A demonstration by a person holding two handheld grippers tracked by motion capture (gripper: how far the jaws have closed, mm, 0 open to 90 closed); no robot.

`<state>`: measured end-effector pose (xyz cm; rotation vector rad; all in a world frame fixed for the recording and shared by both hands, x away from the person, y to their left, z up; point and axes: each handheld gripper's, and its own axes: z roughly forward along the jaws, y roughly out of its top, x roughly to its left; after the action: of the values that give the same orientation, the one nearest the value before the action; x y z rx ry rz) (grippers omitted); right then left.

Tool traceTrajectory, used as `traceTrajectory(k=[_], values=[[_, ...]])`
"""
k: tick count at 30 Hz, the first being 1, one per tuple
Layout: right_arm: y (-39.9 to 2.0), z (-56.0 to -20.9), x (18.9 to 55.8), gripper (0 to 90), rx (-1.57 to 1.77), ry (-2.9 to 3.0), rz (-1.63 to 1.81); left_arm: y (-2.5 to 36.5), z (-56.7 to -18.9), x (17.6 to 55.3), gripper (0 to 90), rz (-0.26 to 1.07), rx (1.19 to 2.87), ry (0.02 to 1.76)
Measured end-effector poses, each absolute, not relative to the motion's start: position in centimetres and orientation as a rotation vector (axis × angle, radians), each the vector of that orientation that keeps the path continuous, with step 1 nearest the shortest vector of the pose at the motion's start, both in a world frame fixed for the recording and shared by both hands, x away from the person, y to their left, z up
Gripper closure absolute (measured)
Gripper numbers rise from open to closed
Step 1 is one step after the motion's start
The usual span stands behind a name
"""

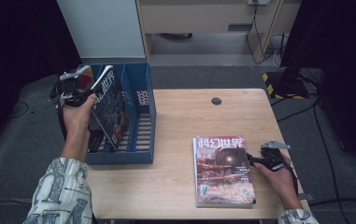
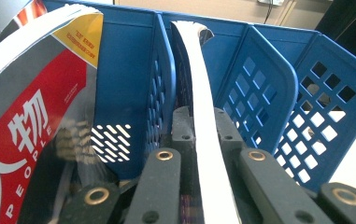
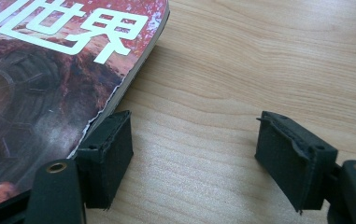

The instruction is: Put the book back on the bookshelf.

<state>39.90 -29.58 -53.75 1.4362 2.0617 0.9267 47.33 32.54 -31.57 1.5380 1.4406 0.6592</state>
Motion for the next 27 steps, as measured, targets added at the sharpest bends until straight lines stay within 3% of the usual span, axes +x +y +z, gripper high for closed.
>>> traceTrajectory(k=[27], values=[[-29.6,-53.8,39.9,27.3,1.436,2.062,0.927,33.2,-33.0,46.9,81.8,0.653,1.53,1.453]])
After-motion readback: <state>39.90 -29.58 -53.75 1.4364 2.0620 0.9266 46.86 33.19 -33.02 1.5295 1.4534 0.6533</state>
